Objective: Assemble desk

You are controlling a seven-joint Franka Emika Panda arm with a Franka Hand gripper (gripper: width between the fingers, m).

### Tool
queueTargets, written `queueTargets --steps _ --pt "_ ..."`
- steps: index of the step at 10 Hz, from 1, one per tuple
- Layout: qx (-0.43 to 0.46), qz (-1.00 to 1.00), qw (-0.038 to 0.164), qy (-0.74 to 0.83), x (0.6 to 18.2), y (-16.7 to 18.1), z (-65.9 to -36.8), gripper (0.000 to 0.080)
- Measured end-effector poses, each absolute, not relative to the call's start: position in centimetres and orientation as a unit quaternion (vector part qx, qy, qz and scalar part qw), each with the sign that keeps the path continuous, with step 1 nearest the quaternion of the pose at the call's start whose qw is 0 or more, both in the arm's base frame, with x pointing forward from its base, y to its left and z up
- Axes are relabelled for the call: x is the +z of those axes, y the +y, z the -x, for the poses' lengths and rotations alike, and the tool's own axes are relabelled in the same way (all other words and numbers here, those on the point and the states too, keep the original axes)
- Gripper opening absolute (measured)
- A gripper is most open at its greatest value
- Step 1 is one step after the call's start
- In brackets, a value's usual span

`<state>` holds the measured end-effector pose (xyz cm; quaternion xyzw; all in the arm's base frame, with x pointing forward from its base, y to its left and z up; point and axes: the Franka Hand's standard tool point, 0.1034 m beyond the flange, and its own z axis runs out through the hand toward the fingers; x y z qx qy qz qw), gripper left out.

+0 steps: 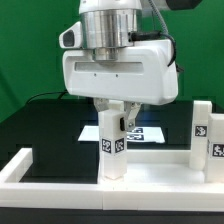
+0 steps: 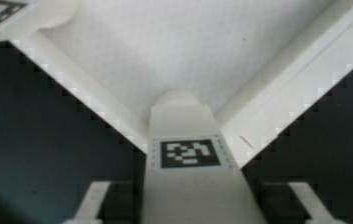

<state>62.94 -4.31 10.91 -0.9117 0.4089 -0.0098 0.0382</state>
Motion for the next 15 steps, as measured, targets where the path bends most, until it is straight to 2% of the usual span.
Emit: queueTargets --steps 2,4,6,7,10,11,12,14,15 --pt "-0.006 0.867 0.040 0.497 10.91 -4.30 -62.96 0.0289" --pt "0.001 0.767 0.051 0.640 10.93 -4.22 -63.14 0.0289" --pt "0.008 0.643 0.073 0.762 11.04 -3.58 -63.66 0.0289" --pt "0.012 0.602 0.080 0.794 11.06 -3.72 -63.77 0.0289" --pt "0.013 0.584 0.081 0.808 10.97 -3.74 -63.82 0.0289" --pt "0.011 0.612 0.080 0.787 10.95 -3.82 -63.77 0.0483" --pt "0.013 0.681 0.079 0.728 10.97 -4.13 -63.59 0.0610" --pt "0.012 0.774 0.079 0.628 11.03 -4.40 -63.59 0.0637" --pt "0.009 0.806 0.073 0.588 10.95 -3.92 -63.43 0.0647"
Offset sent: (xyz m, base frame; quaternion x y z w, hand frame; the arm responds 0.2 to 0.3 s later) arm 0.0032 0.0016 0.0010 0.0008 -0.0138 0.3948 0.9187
